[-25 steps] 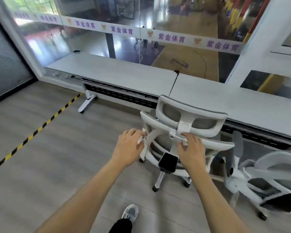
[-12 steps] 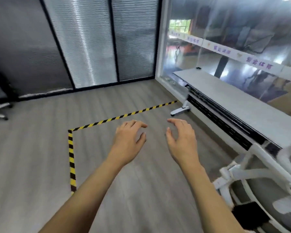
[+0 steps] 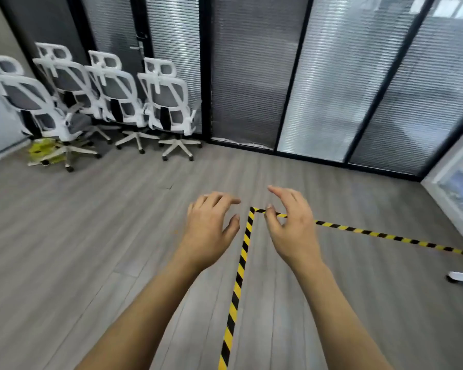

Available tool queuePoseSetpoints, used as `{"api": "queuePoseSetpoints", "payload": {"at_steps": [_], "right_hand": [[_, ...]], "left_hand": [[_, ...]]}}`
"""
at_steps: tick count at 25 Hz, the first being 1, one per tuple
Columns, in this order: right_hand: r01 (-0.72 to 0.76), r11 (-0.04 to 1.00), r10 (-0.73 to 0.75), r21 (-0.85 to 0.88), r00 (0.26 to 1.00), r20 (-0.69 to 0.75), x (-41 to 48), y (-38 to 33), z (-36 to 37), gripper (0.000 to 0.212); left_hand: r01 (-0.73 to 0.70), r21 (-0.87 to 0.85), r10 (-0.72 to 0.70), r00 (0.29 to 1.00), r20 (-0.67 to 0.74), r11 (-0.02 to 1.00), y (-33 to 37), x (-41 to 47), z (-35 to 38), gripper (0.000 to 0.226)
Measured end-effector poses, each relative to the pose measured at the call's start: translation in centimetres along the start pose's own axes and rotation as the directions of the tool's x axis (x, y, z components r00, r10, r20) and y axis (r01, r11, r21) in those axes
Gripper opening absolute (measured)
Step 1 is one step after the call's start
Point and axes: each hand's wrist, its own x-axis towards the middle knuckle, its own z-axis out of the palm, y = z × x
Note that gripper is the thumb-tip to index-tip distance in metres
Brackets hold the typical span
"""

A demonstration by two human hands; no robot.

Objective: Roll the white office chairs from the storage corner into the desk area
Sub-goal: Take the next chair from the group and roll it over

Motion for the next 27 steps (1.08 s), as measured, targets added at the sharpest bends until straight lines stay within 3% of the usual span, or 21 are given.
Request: {"api": "queuePoseSetpoints", "payload": {"at_steps": [11,19,22,27], "right_hand": [[0.132,0.954,-0.205,0.269,0.943,0.262,25.5,-9.1,38.1,0.038],[0.232,0.865,-0.418,0.445,0.824,0.382,42.3,-22.2,65.6,0.037],[0.262,0.843,-0.471,0.470,0.780,0.412,48.0,-27.3,77.0,0.037],[0.251,0.828,-0.478,0.502,0.784,0.397,58.1,-35.8,93.9,0.038]], "left_hand": [[0.331,0.195,-0.312,0.942,-0.124,0.923,-36.5,16.0,-8.6,0.037],[0.540,0.265,-0.469,0.835,-0.288,0.799,-62.7,24.7,-17.8,0.041],[0.582,0.260,-0.491,0.803,-0.339,0.771,-74.7,28.1,-21.9,0.030],[0.592,0.228,-0.509,0.793,-0.334,0.773,-93.1,35.9,-28.2,0.026]]}}
